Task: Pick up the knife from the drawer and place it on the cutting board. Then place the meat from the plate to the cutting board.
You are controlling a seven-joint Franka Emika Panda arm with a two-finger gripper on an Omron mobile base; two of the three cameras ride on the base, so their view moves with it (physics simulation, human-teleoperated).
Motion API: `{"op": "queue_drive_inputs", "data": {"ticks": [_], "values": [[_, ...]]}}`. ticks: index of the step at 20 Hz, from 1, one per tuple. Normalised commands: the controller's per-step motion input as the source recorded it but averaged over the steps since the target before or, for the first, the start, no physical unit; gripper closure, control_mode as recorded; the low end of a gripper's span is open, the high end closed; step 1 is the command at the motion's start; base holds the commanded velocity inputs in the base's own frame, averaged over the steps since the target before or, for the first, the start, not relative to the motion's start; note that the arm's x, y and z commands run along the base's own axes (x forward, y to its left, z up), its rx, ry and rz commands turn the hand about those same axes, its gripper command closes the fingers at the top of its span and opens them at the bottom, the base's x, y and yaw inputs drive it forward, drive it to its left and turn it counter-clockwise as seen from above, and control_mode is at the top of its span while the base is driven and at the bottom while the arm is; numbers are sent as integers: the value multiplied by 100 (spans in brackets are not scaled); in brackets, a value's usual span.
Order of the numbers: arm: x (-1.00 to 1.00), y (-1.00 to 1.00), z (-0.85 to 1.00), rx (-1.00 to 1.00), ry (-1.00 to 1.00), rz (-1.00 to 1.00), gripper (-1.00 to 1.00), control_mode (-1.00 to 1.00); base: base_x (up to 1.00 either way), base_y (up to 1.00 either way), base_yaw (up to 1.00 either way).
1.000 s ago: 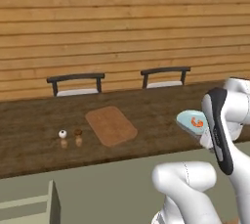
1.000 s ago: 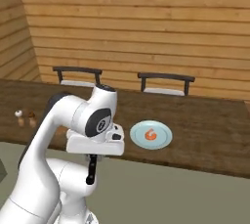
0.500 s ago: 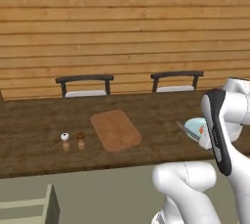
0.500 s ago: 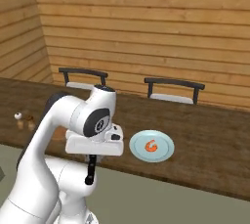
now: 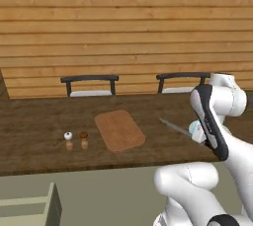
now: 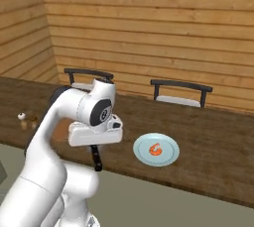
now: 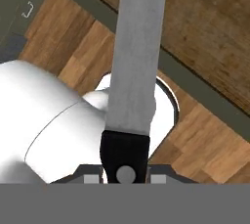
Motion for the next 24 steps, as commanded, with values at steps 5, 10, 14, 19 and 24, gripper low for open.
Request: {"op": "queue_drive_inputs", "data": {"ticks": [5, 10, 14, 19, 24], "values": [[100, 92, 0, 0, 5, 16, 100, -100, 0, 0, 0], [100, 76, -2, 0, 6, 9, 100, -100, 0, 0, 0], [81, 53, -21, 0, 1, 2, 100, -100, 0, 0, 0], [55, 40, -37, -5, 0, 0, 100, -100, 0, 0, 0], [54, 41, -42, -5, 0, 0, 100, -100, 0, 0, 0]]}}
